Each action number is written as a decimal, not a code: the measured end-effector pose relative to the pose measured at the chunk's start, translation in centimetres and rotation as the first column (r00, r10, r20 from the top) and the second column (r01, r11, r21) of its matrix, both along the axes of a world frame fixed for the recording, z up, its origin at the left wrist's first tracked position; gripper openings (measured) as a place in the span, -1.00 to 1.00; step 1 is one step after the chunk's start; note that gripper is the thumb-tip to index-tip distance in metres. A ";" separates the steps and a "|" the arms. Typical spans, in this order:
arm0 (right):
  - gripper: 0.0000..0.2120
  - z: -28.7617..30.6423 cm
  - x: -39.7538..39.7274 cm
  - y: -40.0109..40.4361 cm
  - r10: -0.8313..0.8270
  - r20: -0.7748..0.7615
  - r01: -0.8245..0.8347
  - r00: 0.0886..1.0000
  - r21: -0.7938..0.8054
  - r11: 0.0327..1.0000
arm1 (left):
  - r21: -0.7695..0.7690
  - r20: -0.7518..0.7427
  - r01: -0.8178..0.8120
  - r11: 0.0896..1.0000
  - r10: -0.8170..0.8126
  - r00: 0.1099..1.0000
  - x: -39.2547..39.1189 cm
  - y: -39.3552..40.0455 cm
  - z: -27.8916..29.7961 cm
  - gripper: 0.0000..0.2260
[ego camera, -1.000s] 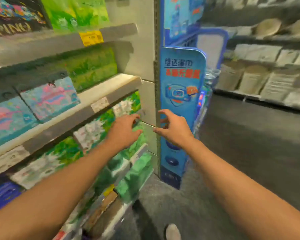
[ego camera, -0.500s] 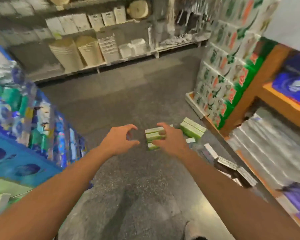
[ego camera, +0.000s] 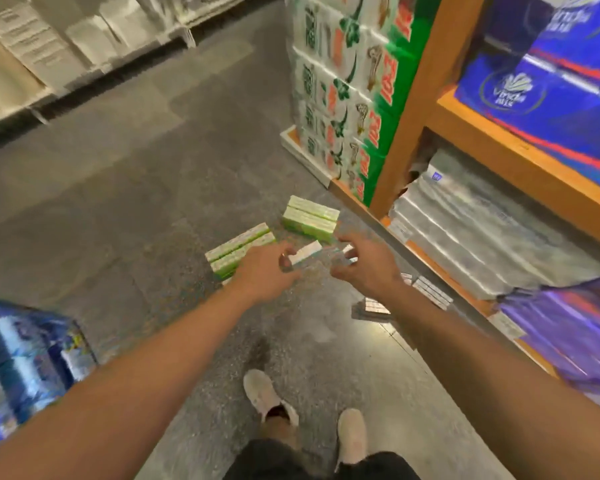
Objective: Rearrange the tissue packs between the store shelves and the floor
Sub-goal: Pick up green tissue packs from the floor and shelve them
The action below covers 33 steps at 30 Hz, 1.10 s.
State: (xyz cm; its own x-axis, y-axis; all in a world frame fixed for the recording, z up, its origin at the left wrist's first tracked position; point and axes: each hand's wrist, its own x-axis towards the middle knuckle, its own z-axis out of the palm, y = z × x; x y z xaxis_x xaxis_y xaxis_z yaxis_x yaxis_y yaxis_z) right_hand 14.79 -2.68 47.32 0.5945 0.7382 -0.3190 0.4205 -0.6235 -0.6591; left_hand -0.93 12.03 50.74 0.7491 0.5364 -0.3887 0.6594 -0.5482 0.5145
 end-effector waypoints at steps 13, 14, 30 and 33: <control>-0.38 -18.4 3.9 25.0 0.088 -0.037 -0.093 0.995 -0.175 0.980 | -0.080 -0.108 -0.119 0.990 0.110 0.988 5.1 23.3 -21.1 -0.58; -0.39 -21.2 4.1 27.2 0.102 -0.036 -0.107 0.994 -0.188 0.976 | -0.070 -0.118 -0.133 0.989 0.124 0.985 5.0 25.0 -24.0 -0.58; -0.41 -65.9 4.8 44.3 0.494 0.277 -0.418 0.824 -0.290 0.861 | 0.377 -0.242 -0.081 0.923 0.183 0.953 -0.6 38.5 -69.2 -0.43; -0.47 -67.3 4.1 45.3 0.517 0.410 -0.376 0.751 -0.378 0.846 | 0.438 -0.261 -0.054 0.897 0.184 0.948 -0.4 38.3 -70.2 -0.50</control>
State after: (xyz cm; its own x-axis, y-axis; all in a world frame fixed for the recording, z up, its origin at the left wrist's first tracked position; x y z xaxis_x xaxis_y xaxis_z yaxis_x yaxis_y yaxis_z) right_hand 18.90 42.63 -19.99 0.3416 0.8906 -0.3002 0.9080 -0.3952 -0.1392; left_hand -1.31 50.29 -19.50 0.5586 0.7751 -0.2953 0.8163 -0.5768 0.0301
